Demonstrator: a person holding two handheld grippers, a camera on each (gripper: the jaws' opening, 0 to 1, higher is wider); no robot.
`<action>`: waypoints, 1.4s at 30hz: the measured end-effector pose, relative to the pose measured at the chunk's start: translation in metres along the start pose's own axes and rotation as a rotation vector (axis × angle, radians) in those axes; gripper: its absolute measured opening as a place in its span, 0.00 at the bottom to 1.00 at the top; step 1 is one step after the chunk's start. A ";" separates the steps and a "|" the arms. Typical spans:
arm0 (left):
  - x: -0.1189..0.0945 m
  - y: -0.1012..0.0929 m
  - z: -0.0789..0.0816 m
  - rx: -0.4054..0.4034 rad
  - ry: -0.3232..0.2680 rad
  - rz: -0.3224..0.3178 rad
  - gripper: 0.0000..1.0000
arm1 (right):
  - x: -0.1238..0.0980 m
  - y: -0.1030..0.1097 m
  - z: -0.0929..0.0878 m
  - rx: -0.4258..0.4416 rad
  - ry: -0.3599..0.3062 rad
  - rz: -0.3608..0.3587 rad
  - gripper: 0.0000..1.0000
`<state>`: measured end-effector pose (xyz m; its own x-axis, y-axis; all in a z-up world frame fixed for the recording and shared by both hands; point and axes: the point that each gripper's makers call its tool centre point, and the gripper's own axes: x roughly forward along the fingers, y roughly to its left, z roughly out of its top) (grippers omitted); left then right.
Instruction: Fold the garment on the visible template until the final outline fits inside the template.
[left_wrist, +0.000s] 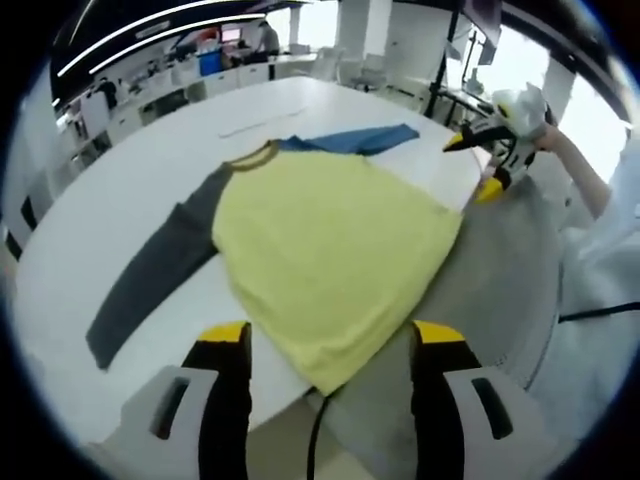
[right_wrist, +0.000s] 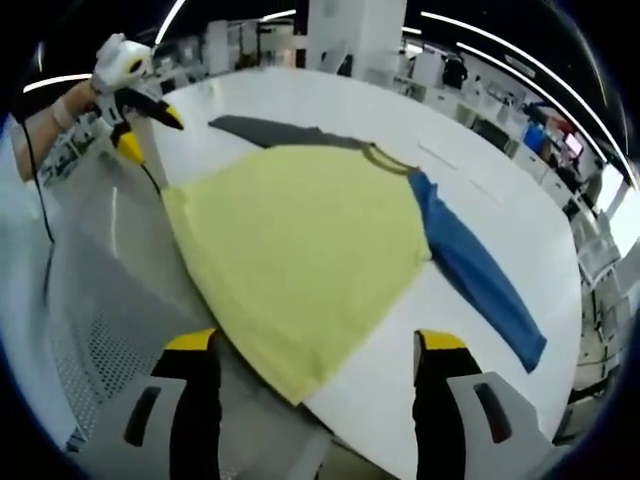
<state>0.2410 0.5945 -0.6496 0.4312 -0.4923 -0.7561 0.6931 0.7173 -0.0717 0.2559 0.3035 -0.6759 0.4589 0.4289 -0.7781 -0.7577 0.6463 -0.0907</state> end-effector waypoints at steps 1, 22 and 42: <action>-0.001 0.001 0.002 0.007 -0.007 0.005 0.63 | 0.000 0.000 0.002 -0.002 -0.005 0.000 0.80; 0.000 -0.005 0.010 0.056 -0.030 -0.004 0.76 | -0.002 -0.002 0.014 -0.013 -0.054 -0.012 0.98; -0.003 -0.003 0.017 0.062 -0.062 0.003 0.91 | -0.003 0.001 0.016 -0.024 -0.054 0.002 0.95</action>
<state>0.2476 0.5856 -0.6366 0.4671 -0.5206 -0.7147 0.7250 0.6882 -0.0275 0.2617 0.3128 -0.6638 0.4811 0.4640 -0.7438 -0.7695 0.6300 -0.1047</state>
